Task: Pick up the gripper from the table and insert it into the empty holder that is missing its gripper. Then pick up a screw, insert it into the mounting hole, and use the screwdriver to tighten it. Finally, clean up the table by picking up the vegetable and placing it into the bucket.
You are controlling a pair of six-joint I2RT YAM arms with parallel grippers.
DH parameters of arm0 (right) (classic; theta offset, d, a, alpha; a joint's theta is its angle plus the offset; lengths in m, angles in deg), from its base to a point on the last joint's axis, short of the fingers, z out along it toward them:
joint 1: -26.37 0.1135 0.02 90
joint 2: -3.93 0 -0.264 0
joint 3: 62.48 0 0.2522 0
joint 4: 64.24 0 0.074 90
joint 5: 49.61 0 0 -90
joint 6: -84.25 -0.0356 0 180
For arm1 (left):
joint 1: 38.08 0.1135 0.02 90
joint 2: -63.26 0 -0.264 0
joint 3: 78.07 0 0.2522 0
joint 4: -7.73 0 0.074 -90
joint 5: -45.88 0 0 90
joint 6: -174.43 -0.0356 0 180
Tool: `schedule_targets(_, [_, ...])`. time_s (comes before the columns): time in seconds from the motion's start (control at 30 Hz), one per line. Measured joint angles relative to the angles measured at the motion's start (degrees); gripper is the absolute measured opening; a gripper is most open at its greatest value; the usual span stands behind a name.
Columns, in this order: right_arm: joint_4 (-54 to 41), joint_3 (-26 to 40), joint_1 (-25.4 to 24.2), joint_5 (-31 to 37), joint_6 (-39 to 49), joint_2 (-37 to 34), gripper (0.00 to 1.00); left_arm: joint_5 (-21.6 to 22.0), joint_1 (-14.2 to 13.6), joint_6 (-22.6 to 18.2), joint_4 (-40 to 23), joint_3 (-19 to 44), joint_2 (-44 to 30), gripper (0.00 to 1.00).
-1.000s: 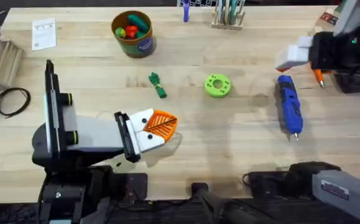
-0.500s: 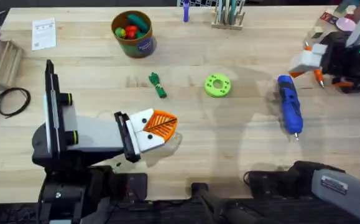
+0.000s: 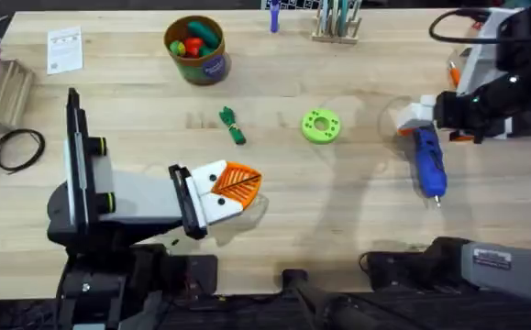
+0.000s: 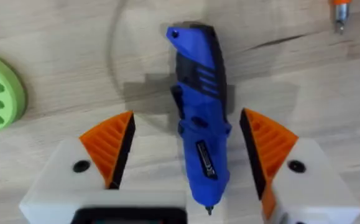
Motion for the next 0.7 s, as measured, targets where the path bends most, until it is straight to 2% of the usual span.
schedule_targets(0.37, [3.85,0.0,0.0,0.0,3.09,-10.85,0.973,0.0,0.0,0.0,0.0,0.0,0.0,0.005])
schedule_targets(0.7, [4.05,0.35,0.0,0.02,4.31,-11.82,0.96,0.0,0.0,0.0,0.0,0.0,-0.02,0.005])
